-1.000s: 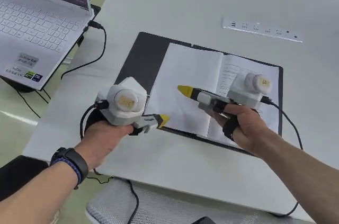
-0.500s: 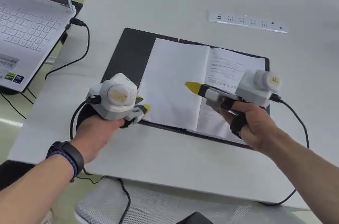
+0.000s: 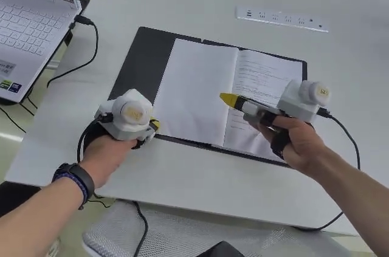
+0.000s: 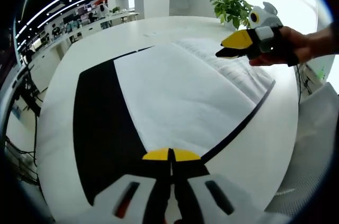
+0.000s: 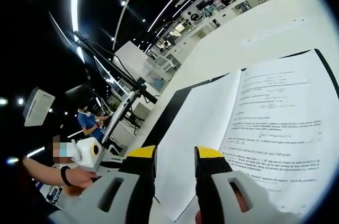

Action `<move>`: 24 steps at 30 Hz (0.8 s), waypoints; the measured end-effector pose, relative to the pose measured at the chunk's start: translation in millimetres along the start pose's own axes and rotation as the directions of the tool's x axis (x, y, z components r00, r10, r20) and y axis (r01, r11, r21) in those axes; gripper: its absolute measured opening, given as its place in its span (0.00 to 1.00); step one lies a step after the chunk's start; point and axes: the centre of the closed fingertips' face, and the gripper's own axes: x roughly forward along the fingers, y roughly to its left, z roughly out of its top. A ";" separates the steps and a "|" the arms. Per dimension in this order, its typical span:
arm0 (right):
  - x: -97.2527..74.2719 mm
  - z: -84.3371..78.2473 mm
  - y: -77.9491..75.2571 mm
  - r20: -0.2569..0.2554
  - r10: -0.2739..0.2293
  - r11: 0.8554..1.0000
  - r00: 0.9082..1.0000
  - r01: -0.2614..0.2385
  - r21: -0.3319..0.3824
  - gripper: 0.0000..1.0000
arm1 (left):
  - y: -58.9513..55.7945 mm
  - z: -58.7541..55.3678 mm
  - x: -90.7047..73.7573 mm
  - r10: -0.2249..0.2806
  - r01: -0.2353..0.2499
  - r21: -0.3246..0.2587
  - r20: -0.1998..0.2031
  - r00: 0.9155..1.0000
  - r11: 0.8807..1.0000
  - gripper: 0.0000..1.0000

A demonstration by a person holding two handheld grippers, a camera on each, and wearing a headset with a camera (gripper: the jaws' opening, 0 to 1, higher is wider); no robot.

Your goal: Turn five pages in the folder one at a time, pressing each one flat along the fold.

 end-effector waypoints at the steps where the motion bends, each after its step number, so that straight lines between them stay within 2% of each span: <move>1: -0.1 0.3 -0.3 -0.001 0.000 1.000 1.000 0.000 -0.004 0.27 | 0.3 0.4 0.4 0.002 -0.002 0.002 0.003 1.000 1.000 0.00; 5: 0.3 2.0 -1.6 -0.009 0.003 1.000 1.000 -0.003 -0.023 0.25 | 0.7 0.6 1.1 0.006 -0.006 0.018 0.001 1.000 1.000 0.00; 15: 4.5 10.2 -8.1 -0.019 -0.002 0.999 1.000 0.001 -0.050 0.22 | 1.1 0.3 0.6 0.008 -0.008 0.005 -0.001 1.000 1.000 0.00; 21: 9.4 22.1 -20.5 -0.006 -0.019 0.997 1.000 0.019 -0.076 0.17 | 0.0 0.7 0.6 0.010 -0.010 0.006 -0.005 1.000 1.000 0.00; 24: 13.3 25.4 -31.5 -0.004 -0.033 0.999 0.999 0.033 -0.039 0.12 | 0.2 1.0 0.5 0.006 -0.006 -0.002 -0.008 1.000 1.000 0.00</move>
